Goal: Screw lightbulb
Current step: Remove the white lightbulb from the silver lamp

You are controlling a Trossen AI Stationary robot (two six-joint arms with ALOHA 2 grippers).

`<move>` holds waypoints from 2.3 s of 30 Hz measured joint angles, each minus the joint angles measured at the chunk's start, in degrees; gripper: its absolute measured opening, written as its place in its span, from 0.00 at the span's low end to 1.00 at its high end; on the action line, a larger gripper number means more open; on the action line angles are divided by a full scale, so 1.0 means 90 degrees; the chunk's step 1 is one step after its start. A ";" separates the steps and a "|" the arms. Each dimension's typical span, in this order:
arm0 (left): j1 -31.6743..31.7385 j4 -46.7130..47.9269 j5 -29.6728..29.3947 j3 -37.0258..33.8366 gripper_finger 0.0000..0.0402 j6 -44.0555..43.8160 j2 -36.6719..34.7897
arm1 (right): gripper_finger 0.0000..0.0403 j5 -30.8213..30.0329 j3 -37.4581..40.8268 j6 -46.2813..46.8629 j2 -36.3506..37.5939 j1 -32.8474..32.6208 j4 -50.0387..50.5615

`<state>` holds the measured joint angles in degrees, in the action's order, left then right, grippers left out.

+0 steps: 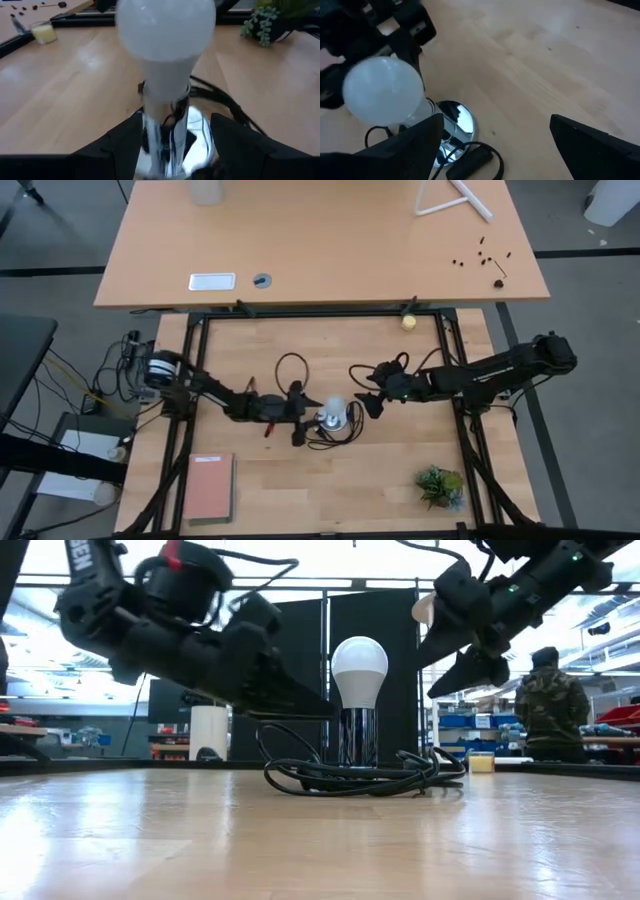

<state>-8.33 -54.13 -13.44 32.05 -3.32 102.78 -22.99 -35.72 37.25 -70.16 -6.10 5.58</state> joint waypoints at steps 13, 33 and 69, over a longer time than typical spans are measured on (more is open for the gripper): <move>0.0561 0.0220 0.0581 0.0641 0.59 -0.0481 0.0505 | 0.92 -0.0020 0.0002 0.0025 0.0016 -0.0154 0.0214; 0.1303 0.0095 0.1542 0.0639 0.59 0.0013 0.0503 | 0.92 -0.0007 -0.0356 -0.0265 0.0020 0.0215 0.0821; 0.2091 -0.0274 0.2184 0.1484 0.59 0.0482 0.1658 | 0.93 -0.0122 -0.1887 -0.0641 0.0059 0.0229 0.2668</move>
<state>10.49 -56.59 6.21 45.41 1.02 117.70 -24.09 -52.71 31.48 -69.63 -4.03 29.59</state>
